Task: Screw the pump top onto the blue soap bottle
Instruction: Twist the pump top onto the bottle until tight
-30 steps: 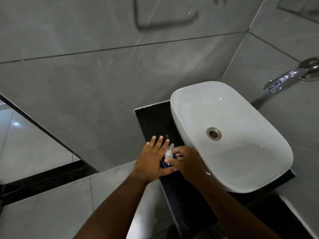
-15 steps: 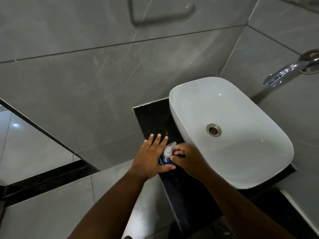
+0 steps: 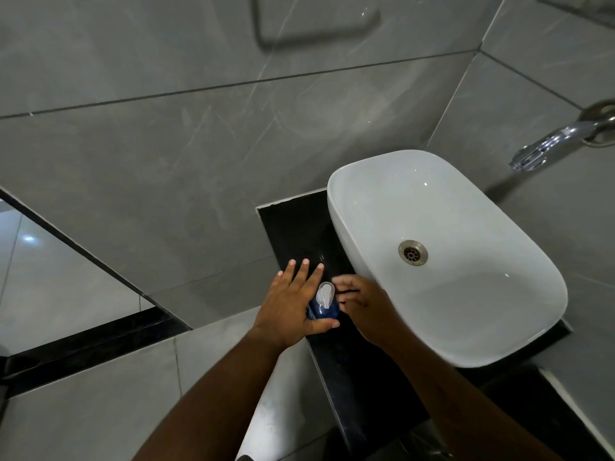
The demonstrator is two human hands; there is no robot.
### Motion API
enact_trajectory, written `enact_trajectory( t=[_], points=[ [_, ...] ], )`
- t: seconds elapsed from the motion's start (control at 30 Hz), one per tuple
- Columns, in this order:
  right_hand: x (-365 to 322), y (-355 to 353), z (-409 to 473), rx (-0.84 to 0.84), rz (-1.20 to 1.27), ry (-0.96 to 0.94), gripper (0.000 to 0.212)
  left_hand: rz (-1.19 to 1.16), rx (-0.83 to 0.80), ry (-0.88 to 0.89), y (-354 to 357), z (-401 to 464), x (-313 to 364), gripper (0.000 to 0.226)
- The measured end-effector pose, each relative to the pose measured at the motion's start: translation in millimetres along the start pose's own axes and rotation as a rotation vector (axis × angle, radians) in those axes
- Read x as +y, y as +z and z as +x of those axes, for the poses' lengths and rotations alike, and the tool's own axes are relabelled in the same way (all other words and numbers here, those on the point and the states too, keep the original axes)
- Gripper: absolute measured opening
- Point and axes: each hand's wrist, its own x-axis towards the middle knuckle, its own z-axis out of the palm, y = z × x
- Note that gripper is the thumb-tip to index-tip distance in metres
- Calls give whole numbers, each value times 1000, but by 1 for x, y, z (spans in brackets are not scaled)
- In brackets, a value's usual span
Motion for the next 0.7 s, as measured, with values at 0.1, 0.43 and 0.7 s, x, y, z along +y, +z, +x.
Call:
enact_trajectory(
  t=[0.1, 0.43, 0.7],
  points=[
    [-1, 4, 2, -43, 8, 2, 31, -7, -1, 4, -1, 0, 1, 104],
    [-3, 1, 4, -91, -37, 25, 36, -52, 10, -6, 0, -1, 1, 103],
    [-14, -2, -4, -20, 26, 14, 28, -25, -5, -7, 0, -1, 1, 103]
  ],
)
